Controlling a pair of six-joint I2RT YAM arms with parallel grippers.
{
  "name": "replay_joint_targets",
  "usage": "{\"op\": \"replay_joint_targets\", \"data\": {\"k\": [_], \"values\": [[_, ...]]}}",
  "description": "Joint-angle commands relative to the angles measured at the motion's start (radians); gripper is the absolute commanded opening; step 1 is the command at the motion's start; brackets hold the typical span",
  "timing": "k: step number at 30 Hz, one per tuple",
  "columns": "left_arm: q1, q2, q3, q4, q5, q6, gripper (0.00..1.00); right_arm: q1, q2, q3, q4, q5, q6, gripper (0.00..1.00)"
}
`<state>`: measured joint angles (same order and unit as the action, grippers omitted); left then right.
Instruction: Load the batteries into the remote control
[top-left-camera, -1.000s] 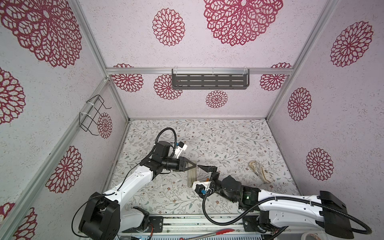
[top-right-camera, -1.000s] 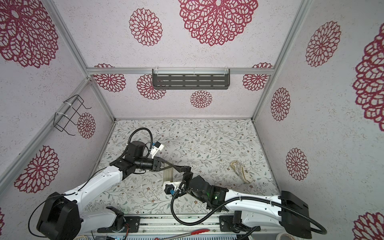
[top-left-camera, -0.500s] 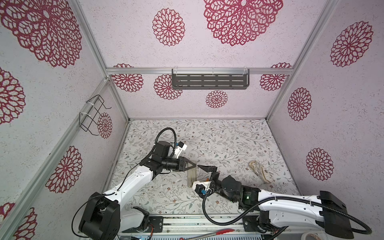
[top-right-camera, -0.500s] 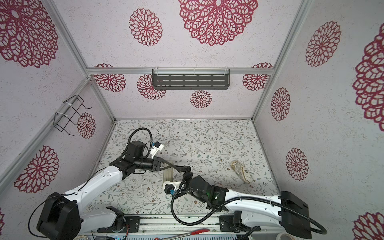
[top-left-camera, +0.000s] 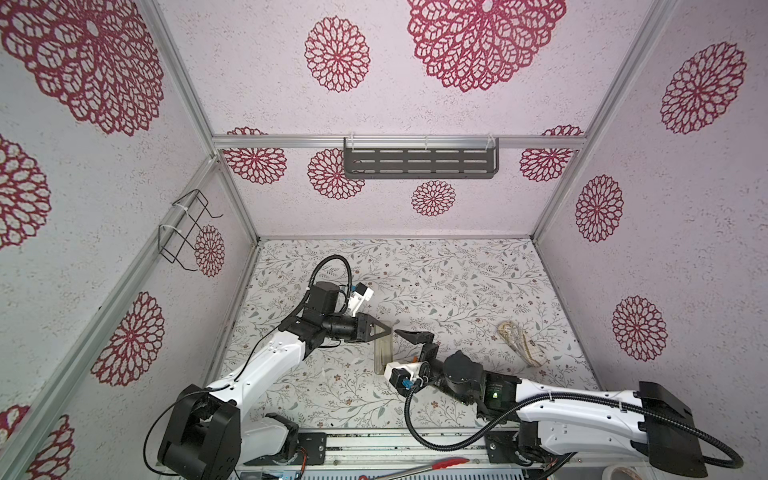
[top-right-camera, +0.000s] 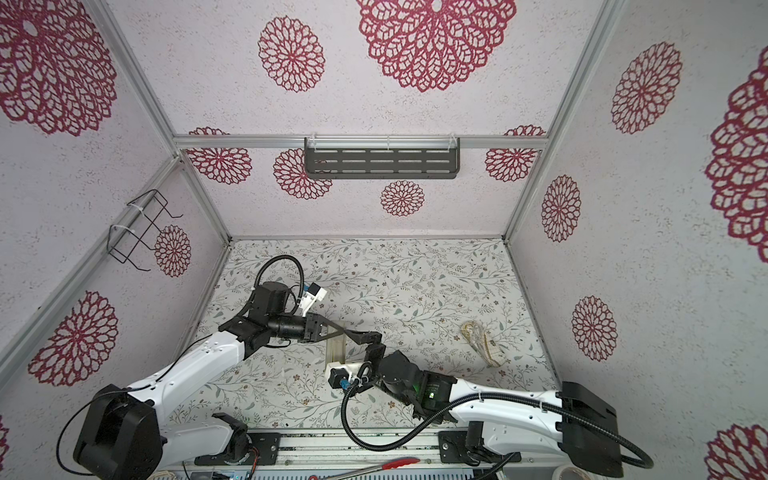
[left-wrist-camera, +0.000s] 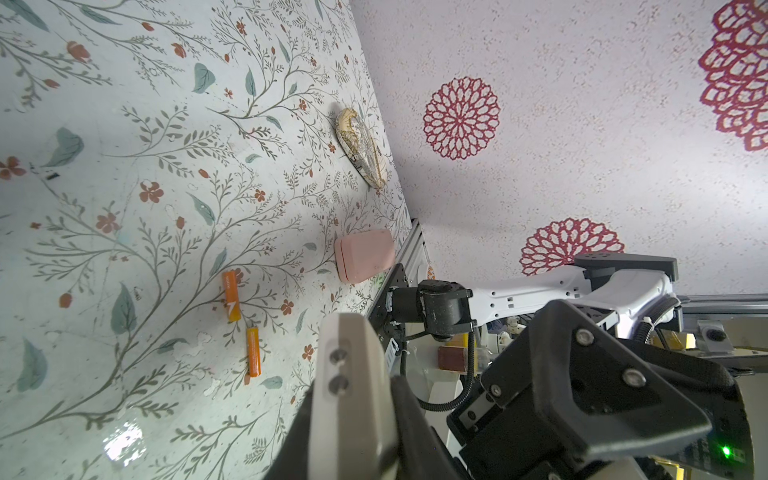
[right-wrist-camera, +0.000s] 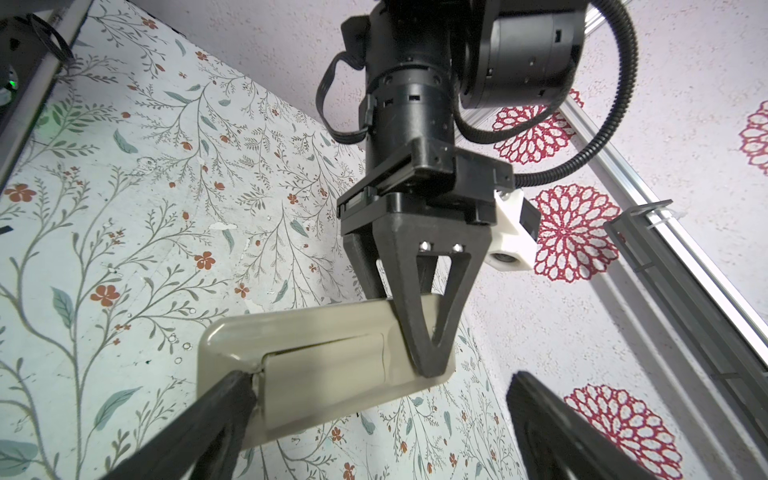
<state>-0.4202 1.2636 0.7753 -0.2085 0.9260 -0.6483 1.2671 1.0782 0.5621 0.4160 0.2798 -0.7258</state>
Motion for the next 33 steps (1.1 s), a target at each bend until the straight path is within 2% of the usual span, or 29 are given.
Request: {"op": "replay_joint_targets", "data": {"k": [1,33], "values": [[0.008,-0.01,0.008,-0.019,0.033,0.0,0.0,-0.008,-0.007,-0.001,0.059,0.018,-0.014,0.99],[0.029,-0.023,0.01,-0.001,0.031,-0.005,0.0,-0.006,0.0,-0.004,0.036,-0.019,-0.02,0.99]]}}
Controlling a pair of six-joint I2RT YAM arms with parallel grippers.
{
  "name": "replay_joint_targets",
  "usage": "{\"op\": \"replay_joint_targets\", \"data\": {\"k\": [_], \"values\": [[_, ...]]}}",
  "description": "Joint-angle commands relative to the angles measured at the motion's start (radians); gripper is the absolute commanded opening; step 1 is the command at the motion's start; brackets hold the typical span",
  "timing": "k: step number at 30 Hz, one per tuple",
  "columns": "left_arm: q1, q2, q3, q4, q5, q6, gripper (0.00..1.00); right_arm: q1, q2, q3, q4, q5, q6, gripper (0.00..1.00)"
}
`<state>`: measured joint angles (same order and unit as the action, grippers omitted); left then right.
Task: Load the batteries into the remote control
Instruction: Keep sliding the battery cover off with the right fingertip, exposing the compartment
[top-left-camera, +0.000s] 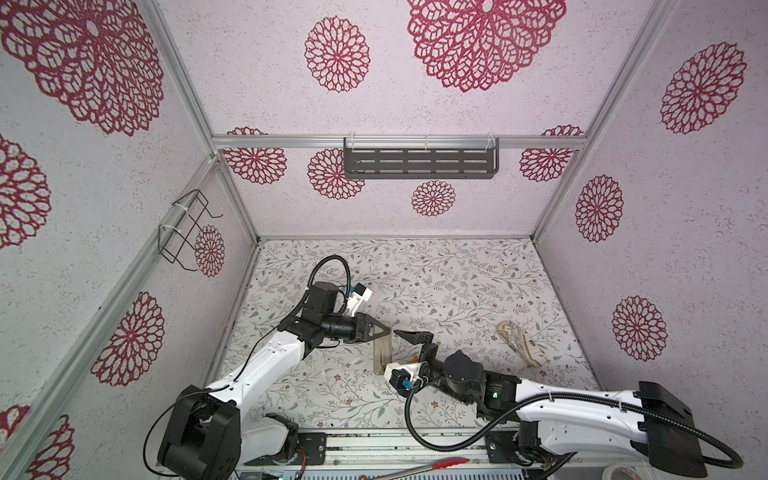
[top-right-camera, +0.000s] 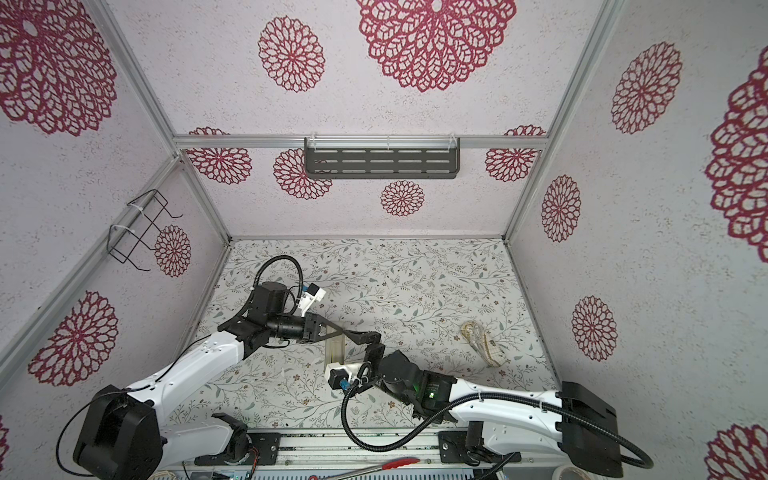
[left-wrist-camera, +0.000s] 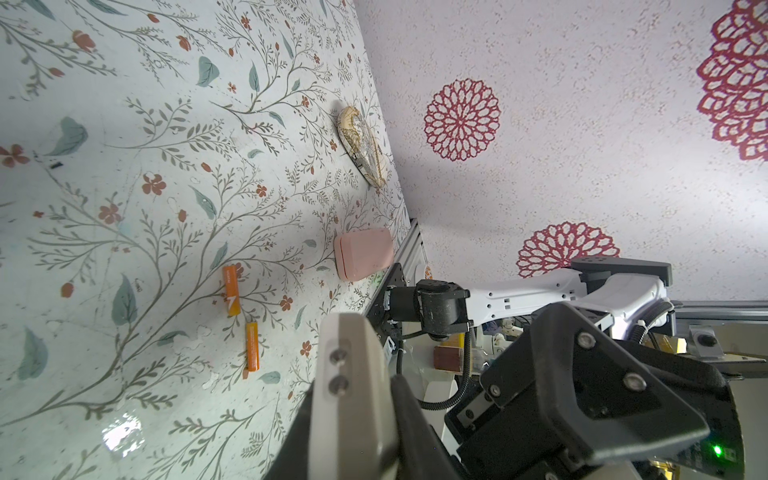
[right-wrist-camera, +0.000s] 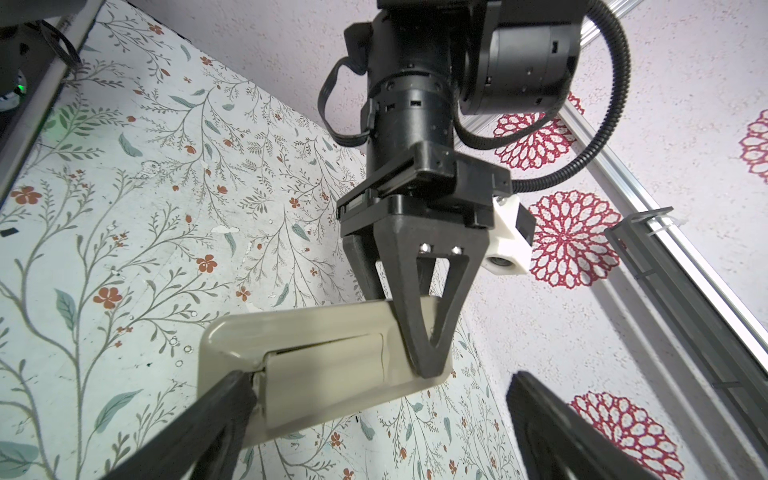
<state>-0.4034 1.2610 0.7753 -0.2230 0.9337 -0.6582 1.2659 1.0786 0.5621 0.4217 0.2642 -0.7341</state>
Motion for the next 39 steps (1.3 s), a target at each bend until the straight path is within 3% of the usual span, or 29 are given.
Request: {"op": "replay_joint_targets", "data": {"k": [1,39], "values": [[0.015,-0.019,0.01,0.015,0.024,0.004,0.0,-0.005,-0.001,-0.004,0.029,-0.004,-0.01,0.99],[0.017,-0.02,0.004,0.022,0.03,0.001,0.0,0.0,-0.001,0.019,0.015,-0.001,-0.019,0.99]]}}
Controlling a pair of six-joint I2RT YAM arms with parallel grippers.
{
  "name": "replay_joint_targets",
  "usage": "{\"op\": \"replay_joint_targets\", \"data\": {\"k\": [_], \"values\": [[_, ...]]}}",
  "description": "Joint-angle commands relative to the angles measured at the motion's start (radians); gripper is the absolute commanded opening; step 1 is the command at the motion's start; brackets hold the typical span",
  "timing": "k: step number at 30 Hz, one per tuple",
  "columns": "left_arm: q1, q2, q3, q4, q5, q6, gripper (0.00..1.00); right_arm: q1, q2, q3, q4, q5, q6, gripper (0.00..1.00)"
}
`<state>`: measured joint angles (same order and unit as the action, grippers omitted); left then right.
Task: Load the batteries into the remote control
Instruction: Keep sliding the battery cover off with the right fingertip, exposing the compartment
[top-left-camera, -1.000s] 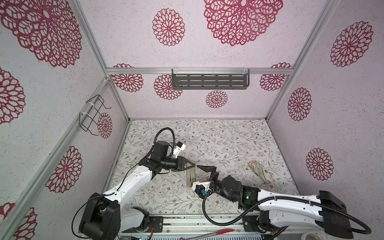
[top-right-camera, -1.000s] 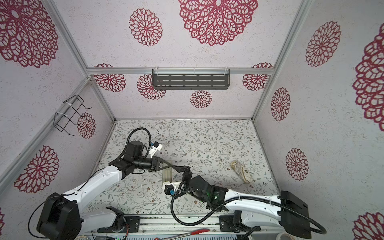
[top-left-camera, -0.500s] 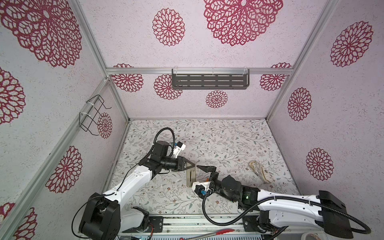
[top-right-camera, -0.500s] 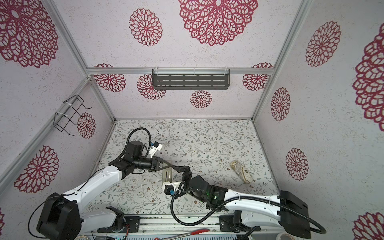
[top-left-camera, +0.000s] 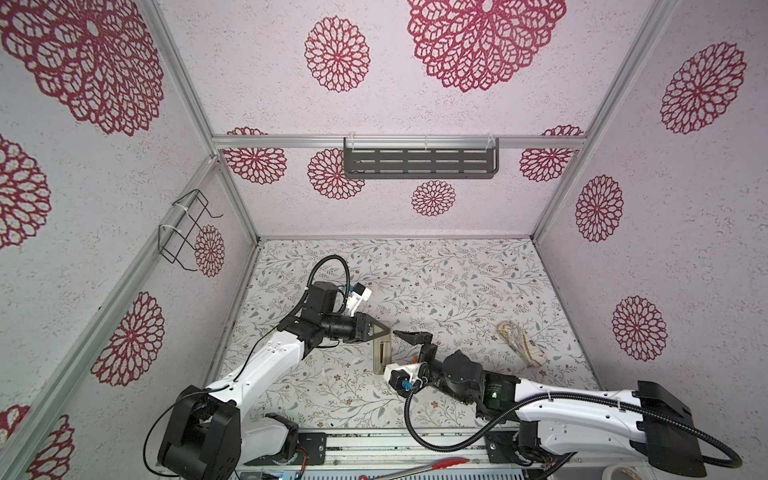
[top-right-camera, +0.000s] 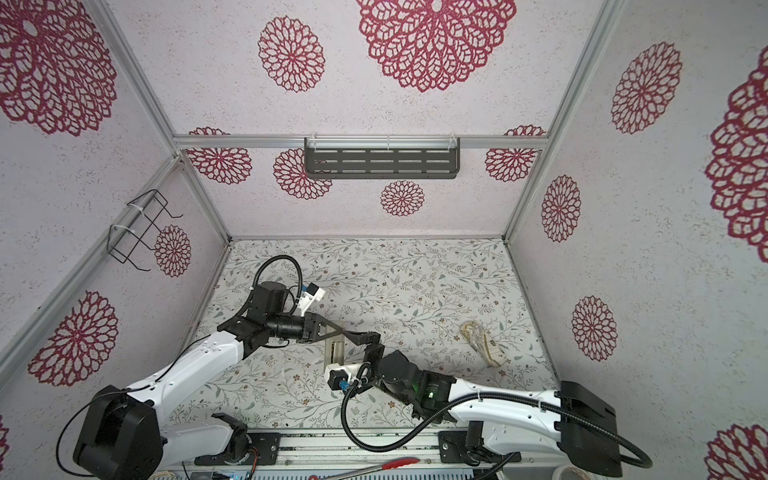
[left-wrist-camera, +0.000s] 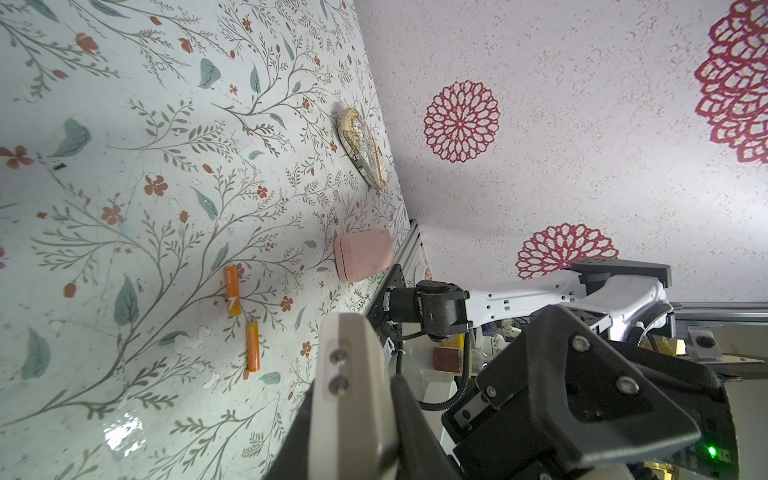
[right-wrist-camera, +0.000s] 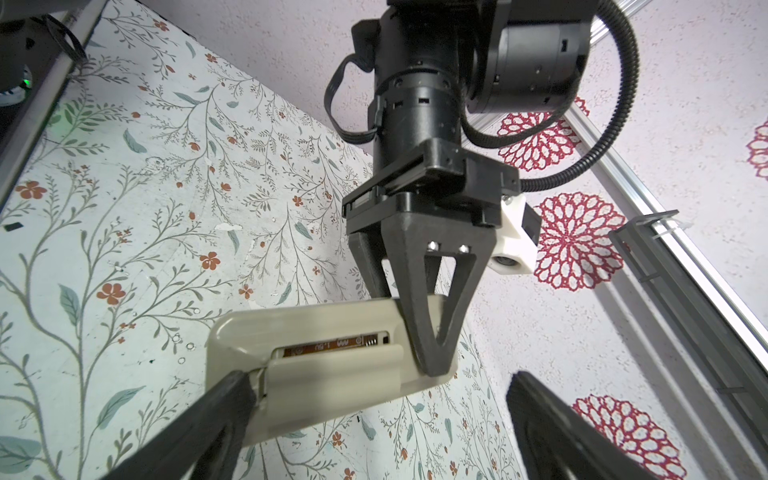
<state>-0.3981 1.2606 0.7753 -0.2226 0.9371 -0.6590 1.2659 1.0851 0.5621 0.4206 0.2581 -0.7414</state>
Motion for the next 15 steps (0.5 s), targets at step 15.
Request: {"op": "replay_joint_targets", "data": {"k": [15], "values": [[0.023,0.002,0.01,0.032,0.013,-0.006,0.0,-0.003,0.006,0.023,0.023,0.027,-0.008,0.99]]}}
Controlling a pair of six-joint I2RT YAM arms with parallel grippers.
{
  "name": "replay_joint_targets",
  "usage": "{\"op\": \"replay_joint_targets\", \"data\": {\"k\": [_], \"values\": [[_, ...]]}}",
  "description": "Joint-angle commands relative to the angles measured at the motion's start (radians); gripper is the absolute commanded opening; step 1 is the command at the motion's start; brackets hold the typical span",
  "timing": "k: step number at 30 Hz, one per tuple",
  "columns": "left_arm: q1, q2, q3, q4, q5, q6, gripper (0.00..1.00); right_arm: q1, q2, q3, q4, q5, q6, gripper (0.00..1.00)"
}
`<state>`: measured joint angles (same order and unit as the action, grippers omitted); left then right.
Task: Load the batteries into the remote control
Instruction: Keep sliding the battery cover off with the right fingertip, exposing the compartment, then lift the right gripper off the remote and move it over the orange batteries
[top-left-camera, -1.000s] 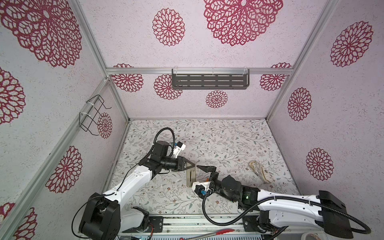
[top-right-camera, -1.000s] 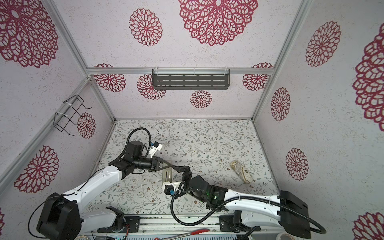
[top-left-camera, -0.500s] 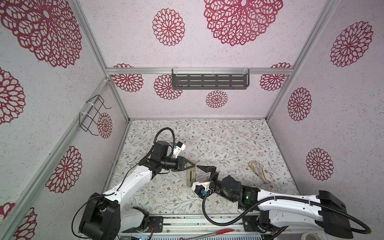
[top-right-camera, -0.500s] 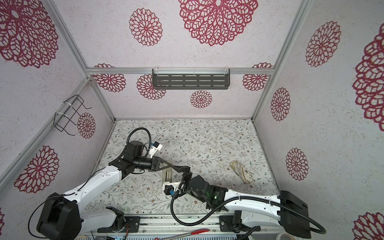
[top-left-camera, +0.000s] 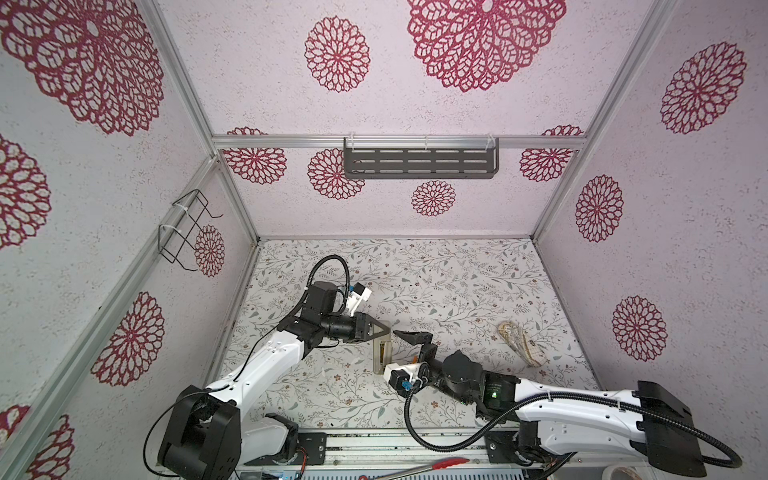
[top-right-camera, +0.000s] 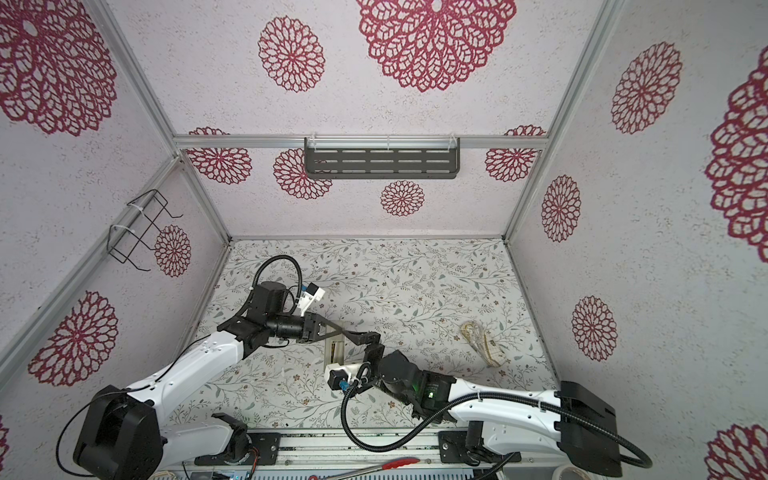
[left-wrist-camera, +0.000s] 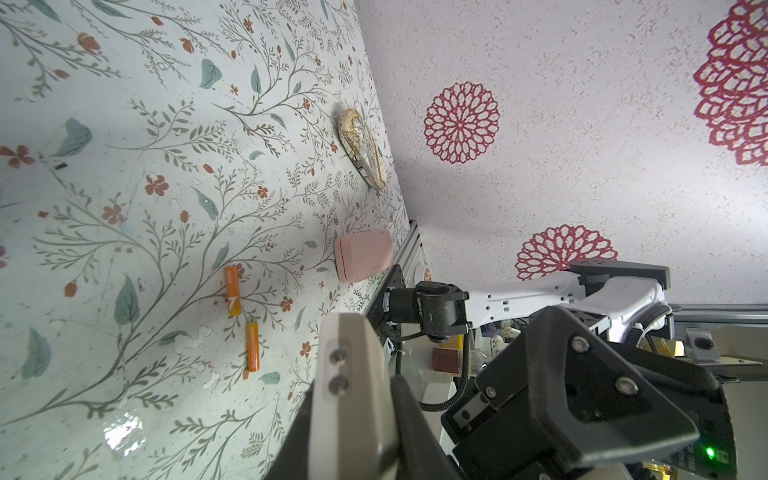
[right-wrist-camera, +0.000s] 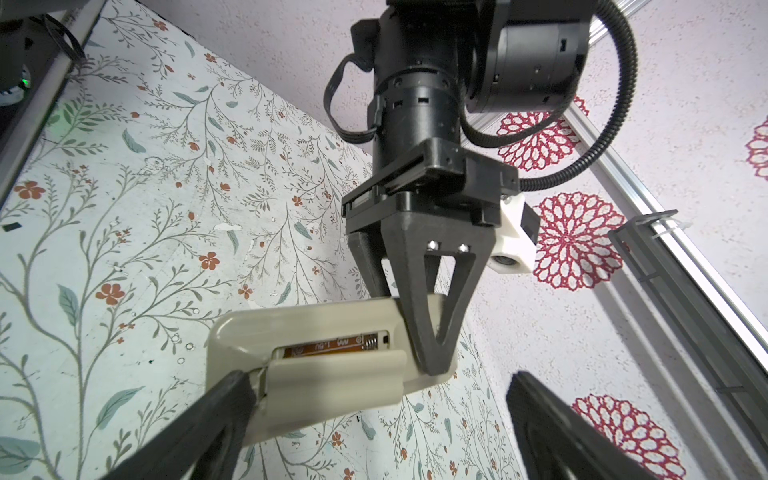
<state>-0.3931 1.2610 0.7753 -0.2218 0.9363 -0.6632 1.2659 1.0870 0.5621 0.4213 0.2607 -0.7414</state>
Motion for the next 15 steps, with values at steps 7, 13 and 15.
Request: {"op": "replay_joint_targets", "data": {"k": [7,13,15], "values": [[0.046,0.021,0.012,0.032,0.0,-0.007,0.0,-0.022,0.027,0.027,0.022,0.027,0.006,0.99],[0.089,0.056,0.019,0.012,-0.021,-0.004,0.0,-0.052,0.04,0.028,0.015,0.016,0.039,0.99],[0.106,0.066,0.018,0.003,-0.034,-0.002,0.0,-0.068,0.047,0.031,0.013,0.02,0.054,0.99]]}}
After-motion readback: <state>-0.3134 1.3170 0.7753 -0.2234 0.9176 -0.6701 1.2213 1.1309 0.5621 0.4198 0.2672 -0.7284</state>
